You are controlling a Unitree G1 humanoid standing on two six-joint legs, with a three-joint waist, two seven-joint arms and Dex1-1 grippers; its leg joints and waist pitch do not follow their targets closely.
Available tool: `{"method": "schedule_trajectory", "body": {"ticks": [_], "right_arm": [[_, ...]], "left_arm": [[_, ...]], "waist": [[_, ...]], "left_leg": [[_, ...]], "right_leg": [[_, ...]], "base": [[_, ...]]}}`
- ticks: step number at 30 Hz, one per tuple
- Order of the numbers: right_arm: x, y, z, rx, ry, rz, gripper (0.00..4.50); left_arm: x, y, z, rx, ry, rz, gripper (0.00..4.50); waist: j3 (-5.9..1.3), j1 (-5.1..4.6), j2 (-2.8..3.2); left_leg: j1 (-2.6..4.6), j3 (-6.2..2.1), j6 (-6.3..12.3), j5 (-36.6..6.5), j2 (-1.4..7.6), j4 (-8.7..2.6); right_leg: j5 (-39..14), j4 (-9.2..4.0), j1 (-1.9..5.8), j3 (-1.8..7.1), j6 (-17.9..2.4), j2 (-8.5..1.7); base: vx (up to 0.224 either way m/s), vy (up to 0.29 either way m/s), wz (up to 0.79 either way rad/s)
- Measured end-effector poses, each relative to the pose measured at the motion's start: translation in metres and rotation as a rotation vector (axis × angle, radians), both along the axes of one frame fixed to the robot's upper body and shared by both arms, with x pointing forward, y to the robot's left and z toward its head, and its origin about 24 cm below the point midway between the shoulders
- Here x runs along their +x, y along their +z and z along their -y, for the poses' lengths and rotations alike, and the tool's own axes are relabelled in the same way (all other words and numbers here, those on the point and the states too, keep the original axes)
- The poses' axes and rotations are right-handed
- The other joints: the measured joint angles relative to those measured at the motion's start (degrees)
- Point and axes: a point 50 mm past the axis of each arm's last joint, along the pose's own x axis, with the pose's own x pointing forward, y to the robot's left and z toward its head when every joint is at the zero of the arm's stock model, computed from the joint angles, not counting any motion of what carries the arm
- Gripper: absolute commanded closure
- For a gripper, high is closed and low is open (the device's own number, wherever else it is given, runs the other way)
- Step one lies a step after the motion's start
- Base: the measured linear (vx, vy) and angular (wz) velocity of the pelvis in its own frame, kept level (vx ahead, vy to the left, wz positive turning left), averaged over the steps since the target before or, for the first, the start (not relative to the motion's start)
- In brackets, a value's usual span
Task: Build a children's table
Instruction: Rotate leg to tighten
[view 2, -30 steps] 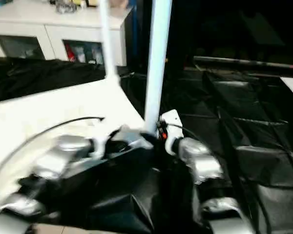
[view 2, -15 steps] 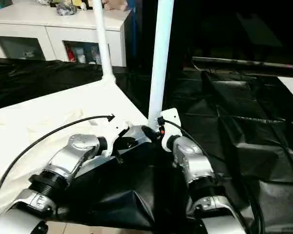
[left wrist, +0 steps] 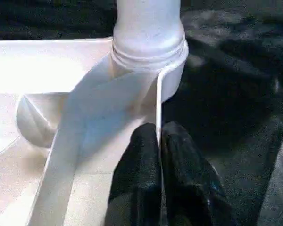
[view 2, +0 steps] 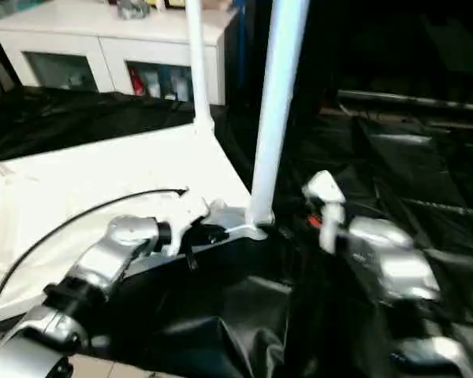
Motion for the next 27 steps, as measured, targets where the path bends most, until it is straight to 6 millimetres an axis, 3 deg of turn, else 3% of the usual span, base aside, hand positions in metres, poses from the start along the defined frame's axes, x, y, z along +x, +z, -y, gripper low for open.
{"method": "schedule_trajectory", "body": {"ticks": [2,4,7,10,12,15,18,20,27], "right_arm": [[-0.002,0.003,0.005,-0.011,0.017,-0.013,0.65],[-0.003,0.005,0.002,0.004,0.036,-0.016,0.65],[-0.004,0.009,-0.009,0.049,0.066,-0.007,0.65],[-0.003,0.005,-0.027,0.094,0.086,-0.015,0.65],[-0.004,-0.001,-0.049,0.153,0.122,-0.038,0.65],[-0.006,-0.006,-0.075,0.200,0.159,-0.054,0.65],[0.004,-0.009,-0.105,0.236,0.111,-0.047,0.65],[0.009,-0.007,-0.114,0.239,0.085,-0.036,0.65],[0.012,-0.007,-0.112,0.217,0.065,-0.021,0.65]], "left_arm": [[-0.001,0.007,-0.005,-0.021,-0.007,0.010,3.74],[-0.004,0.014,-0.015,-0.025,-0.010,0.009,3.57],[-0.017,0.017,-0.040,0.007,-0.018,-0.064,3.28],[-0.030,0.022,-0.060,0.035,-0.010,-0.129,3.01],[-0.042,0.030,-0.078,0.079,-0.015,-0.163,2.92],[-0.054,0.031,-0.078,0.073,-0.056,-0.209,2.67],[-0.063,0.029,-0.083,0.085,-0.045,-0.245,2.41],[-0.066,0.030,-0.086,0.093,-0.028,-0.249,2.32],[-0.074,0.028,-0.105,0.159,0.075,-0.265,1.71]], "waist": [[-0.01,-0.09,0.01],[-0.01,-0.31,0.01],[-0.01,-0.59,-0.02],[0.04,-0.89,-0.10],[0.10,-2.01,-0.33],[0.19,-2.54,-0.47],[0.67,-3.18,-1.24],[0.78,-3.03,-1.43],[0.82,-2.75,-1.57]], "left_leg": [[-0.80,0.01,0.17,0.26,0.27,0.77],[-1.26,-0.03,0.36,0.16,0.48,1.34],[-1.51,0.08,0.40,0.12,0.49,1.35],[-1.38,0.08,0.12,0.02,0.57,1.42],[-1.28,-0.03,-0.04,0.00,0.61,1.35],[-0.86,-0.16,-0.37,0.20,0.54,1.12],[-0.54,-0.24,-0.58,0.32,0.49,0.72],[-0.49,-0.33,-0.60,0.33,0.46,0.66],[-0.31,-0.42,-0.60,0.33,0.34,0.72]], "right_leg": [[-0.27,0.66,-0.75,0.02,-0.12,0.13],[-0.44,0.86,-1.01,0.09,-0.25,0.34],[-0.51,0.99,-1.43,0.19,-0.37,0.38],[-0.59,1.28,-1.46,0.23,-0.43,0.45],[-0.59,1.40,-1.39,0.35,-0.43,0.60],[-0.76,1.39,-1.38,0.37,-0.15,0.60],[-0.70,1.38,-1.36,0.38,-0.23,0.66],[-0.70,1.34,-1.28,0.35,-0.24,0.67],[-0.70,1.24,-0.90,0.49,-0.23,0.66]], "base": [[0.000,0.000,0.00],[0.000,0.000,0.00],[0.000,0.000,0.00],[0.000,0.000,0.00],[0.000,0.000,0.00],[0.000,0.000,0.00],[0.000,0.000,0.00],[0.000,0.000,0.00],[0.000,0.000,0.00]]}}
